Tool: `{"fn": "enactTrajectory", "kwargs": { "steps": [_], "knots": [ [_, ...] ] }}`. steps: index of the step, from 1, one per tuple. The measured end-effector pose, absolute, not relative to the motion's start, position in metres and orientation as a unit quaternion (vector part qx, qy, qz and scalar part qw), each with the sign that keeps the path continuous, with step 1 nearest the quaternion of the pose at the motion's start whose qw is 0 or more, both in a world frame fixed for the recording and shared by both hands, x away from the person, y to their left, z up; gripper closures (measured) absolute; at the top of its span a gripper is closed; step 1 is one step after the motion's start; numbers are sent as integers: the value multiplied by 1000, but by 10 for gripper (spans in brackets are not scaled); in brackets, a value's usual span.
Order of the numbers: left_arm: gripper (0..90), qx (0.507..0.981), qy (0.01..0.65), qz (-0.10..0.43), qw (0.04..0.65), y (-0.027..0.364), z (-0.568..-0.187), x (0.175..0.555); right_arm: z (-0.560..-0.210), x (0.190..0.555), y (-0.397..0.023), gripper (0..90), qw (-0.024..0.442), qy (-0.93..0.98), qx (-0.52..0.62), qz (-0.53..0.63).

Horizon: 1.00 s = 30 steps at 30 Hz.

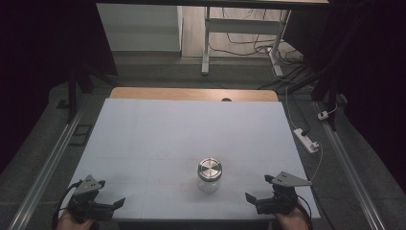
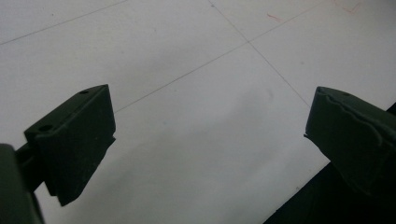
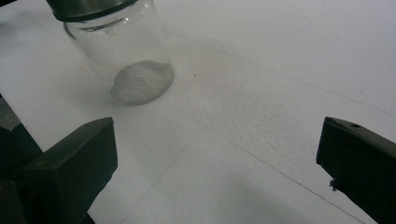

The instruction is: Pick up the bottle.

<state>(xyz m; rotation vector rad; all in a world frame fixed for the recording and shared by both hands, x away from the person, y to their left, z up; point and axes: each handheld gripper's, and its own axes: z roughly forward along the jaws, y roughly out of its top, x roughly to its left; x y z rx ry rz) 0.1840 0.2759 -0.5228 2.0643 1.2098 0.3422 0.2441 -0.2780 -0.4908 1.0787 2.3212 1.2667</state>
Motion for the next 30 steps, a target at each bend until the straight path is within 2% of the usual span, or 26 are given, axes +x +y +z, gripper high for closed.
{"fn": "enactTrajectory", "kwargs": {
  "steps": [30],
  "knots": [
    [28, 802, 467, 128, 350, 275, -523, 185, -489, 253, -245, 0, 128, 821, 306, 464]
  ]
}}
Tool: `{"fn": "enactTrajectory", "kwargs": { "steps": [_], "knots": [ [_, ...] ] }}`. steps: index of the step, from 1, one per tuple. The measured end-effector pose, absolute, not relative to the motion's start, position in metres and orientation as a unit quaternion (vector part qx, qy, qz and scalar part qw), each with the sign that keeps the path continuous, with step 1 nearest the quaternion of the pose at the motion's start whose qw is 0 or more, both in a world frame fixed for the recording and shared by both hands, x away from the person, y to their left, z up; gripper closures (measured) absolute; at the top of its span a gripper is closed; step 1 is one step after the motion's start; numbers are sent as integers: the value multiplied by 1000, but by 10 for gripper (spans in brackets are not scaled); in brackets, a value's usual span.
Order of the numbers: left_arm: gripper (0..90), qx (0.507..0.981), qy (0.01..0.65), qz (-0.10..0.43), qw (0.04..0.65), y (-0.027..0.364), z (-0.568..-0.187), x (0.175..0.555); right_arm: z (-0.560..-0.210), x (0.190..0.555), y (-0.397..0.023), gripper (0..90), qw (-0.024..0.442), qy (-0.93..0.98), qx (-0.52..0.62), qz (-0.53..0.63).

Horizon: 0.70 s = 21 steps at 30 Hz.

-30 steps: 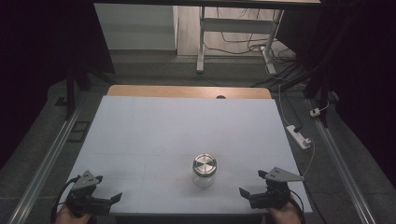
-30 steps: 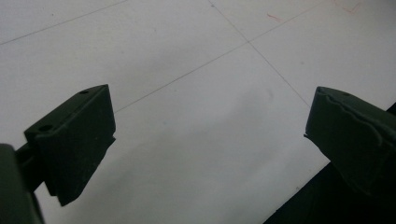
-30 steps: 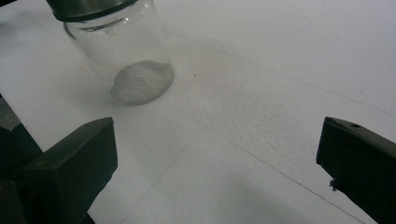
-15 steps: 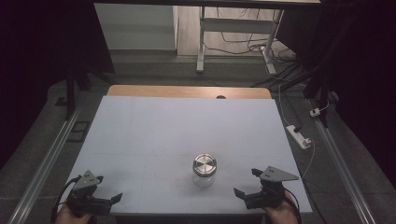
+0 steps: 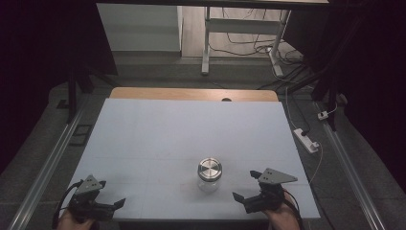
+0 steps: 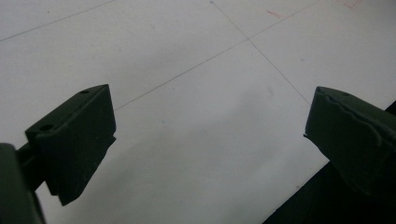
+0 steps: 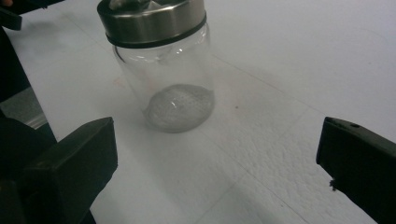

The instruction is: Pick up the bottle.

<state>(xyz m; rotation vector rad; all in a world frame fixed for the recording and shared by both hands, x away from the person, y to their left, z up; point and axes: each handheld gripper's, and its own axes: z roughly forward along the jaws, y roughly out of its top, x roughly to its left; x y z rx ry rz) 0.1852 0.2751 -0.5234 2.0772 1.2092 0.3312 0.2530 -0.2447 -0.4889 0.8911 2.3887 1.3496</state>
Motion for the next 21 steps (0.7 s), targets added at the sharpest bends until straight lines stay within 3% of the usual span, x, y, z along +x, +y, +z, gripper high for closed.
{"fn": "enactTrajectory", "kwargs": {
  "steps": [21],
  "knots": [
    [28, 802, 467, 124, 351, 276, -524, 186, -498, 267, -206, 0, 90, 850, 285, 434]
  ]
}}
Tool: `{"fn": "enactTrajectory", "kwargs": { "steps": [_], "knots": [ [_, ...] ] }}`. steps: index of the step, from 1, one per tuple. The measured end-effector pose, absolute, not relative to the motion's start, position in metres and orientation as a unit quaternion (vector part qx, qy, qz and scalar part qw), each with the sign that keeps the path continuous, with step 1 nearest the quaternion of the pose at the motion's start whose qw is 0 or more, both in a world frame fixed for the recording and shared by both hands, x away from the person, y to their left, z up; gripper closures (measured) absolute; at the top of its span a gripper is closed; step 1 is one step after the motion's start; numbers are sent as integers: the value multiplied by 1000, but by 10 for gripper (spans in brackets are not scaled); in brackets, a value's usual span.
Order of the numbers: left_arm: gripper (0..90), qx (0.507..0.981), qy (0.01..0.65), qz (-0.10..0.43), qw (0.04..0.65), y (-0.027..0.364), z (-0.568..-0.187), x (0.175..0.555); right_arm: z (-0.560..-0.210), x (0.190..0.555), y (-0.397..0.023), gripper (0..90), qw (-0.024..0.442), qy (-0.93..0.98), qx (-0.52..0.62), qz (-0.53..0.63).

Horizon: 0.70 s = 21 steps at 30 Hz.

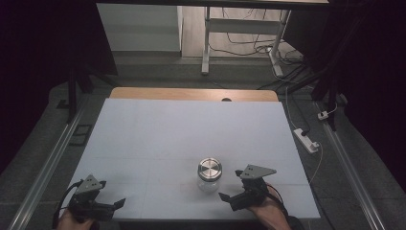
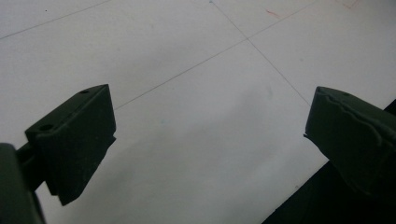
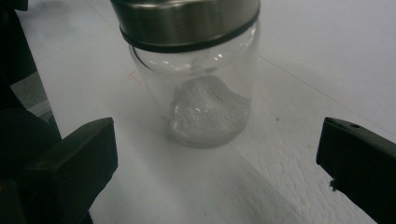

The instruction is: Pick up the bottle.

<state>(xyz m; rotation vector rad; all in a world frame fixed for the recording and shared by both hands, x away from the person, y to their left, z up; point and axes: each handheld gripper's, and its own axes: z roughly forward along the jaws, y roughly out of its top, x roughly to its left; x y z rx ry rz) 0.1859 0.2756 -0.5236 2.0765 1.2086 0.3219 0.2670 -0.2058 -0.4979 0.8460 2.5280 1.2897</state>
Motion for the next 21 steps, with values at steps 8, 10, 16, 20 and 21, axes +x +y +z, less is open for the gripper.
{"fn": "enactTrajectory", "kwargs": {
  "steps": [8, 10, 16, 20, 21],
  "knots": [
    [27, 802, 466, 123, 352, 276, -524, 186, -501, 277, -191, 0, 84, 859, 268, 428],
    [28, 802, 466, 123, 351, 276, -524, 186, -502, 279, -187, 0, 79, 861, 269, 425],
    [27, 803, 466, 123, 352, 276, -524, 186, -504, 285, -175, 0, 78, 866, 257, 421],
    [27, 803, 465, 122, 352, 276, -524, 186, -506, 288, -167, 0, 80, 867, 257, 418],
    [27, 803, 465, 122, 352, 276, -524, 186, -507, 290, -165, 0, 81, 868, 255, 419]
  ]
}}
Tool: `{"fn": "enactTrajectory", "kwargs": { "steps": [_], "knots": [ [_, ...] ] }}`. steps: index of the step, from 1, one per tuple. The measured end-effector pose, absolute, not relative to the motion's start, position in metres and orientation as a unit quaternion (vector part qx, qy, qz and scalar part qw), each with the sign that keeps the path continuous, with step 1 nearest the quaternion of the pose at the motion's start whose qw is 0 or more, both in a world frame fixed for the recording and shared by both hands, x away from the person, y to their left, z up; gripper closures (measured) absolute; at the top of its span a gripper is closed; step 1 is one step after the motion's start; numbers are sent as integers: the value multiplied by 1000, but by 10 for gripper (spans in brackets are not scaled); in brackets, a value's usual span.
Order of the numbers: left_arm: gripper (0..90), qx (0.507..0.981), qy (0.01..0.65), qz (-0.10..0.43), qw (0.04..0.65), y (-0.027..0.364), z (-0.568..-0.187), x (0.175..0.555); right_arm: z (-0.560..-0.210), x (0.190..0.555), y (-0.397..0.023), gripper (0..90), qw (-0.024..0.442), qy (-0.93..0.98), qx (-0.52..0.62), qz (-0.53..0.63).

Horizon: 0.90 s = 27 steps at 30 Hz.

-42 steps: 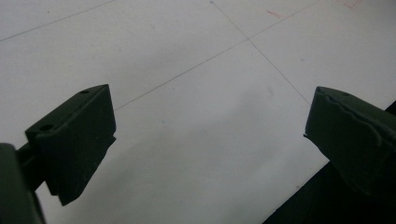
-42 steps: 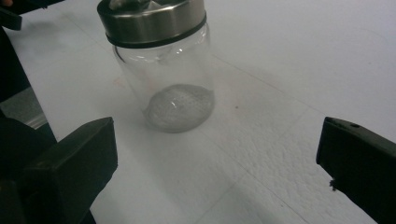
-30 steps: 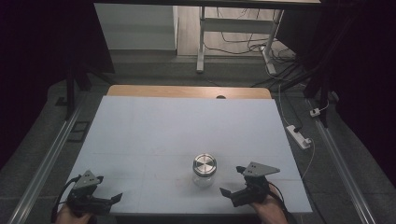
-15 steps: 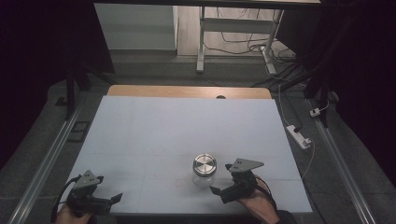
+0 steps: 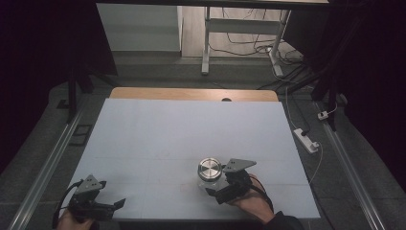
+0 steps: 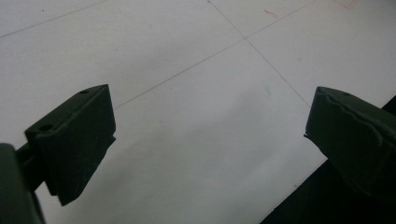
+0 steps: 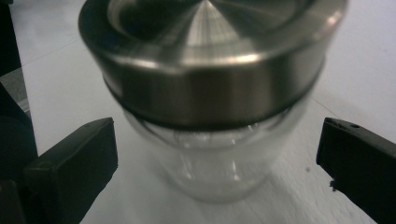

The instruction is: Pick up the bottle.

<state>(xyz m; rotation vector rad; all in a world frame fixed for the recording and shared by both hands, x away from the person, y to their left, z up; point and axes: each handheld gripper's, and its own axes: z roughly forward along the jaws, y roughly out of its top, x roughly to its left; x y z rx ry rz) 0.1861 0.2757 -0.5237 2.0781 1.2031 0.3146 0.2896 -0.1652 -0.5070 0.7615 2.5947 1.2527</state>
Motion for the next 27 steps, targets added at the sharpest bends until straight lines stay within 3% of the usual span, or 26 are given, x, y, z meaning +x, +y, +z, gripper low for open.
{"fn": "enactTrajectory", "kwargs": {
  "steps": [7, 18, 27],
  "knots": [
    [27, 804, 464, 120, 352, 275, -524, 186, -511, 296, -156, 5, 85, 871, 249, 415],
    [27, 807, 461, 119, 349, 275, -524, 186, -512, 298, -151, 130, 89, 870, 228, 428],
    [27, 808, 459, 119, 350, 275, -523, 186, -509, 296, -148, 150, 110, 875, 215, 420]
  ]
}}
